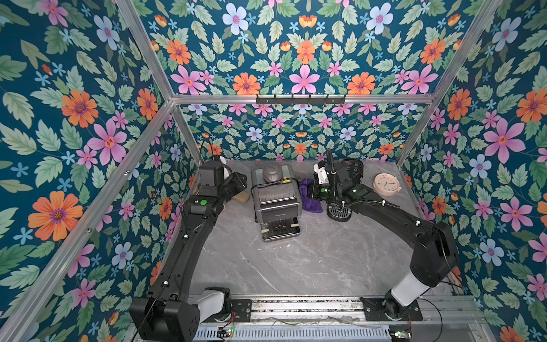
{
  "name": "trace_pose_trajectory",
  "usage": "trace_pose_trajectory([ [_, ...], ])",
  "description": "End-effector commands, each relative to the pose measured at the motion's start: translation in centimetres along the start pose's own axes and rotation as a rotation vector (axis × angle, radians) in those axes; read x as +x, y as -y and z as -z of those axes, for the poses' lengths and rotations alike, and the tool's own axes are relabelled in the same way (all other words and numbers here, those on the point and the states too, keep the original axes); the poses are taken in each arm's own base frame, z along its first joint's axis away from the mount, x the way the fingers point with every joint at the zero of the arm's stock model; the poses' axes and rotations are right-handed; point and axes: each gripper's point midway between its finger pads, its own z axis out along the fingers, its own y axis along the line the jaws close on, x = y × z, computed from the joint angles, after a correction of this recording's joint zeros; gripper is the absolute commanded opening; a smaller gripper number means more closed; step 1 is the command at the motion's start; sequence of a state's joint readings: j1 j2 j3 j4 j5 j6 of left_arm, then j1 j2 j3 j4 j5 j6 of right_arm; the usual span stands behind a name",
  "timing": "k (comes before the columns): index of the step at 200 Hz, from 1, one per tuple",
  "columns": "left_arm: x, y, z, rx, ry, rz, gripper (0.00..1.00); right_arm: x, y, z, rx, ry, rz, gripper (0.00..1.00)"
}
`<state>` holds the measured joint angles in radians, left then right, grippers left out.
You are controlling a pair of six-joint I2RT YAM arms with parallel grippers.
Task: Wipe the surface of a coffee machine
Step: Wipe the dirt from the surface of the coffee machine.
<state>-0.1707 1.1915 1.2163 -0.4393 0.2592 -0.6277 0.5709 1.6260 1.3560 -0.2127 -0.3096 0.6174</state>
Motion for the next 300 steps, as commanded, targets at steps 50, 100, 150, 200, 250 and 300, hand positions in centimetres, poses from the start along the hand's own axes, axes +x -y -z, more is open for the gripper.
trace_pose_trajectory([
  [50, 2.9, -0.5, -0.9, 0.072, -0.051, 0.076, 0.33, 4.2, -5.2, 2.9, -0.145, -0.083, 0.047, 0.0],
  [100, 3.3, 0.0, -0.8, 0.104, -0.062, 0.081, 0.33, 5.6, -6.0, 7.5, -0.137, -0.024, 0.062, 0.0],
  [150, 4.0, 0.1, -0.5, 0.131, -0.075, 0.087, 0.33, 1.2, -9.2, 8.5, -0.149, 0.066, 0.173, 0.0],
  [200, 4.9, -0.4, -1.1, 0.14, -0.088, 0.123, 0.32, 1.7, -10.7, 6.7, -0.184, -0.011, 0.188, 0.0],
  [250, 6.0, -1.3, -1.1, 0.112, -0.111, 0.135, 0.32, 8.1, -12.4, 7.7, -0.206, -0.134, 0.254, 0.0],
  [300, 5.5, -1.0, -1.0, 0.129, -0.092, 0.145, 0.32, 3.4, -13.6, 8.6, -0.135, -0.019, 0.405, 0.0],
])
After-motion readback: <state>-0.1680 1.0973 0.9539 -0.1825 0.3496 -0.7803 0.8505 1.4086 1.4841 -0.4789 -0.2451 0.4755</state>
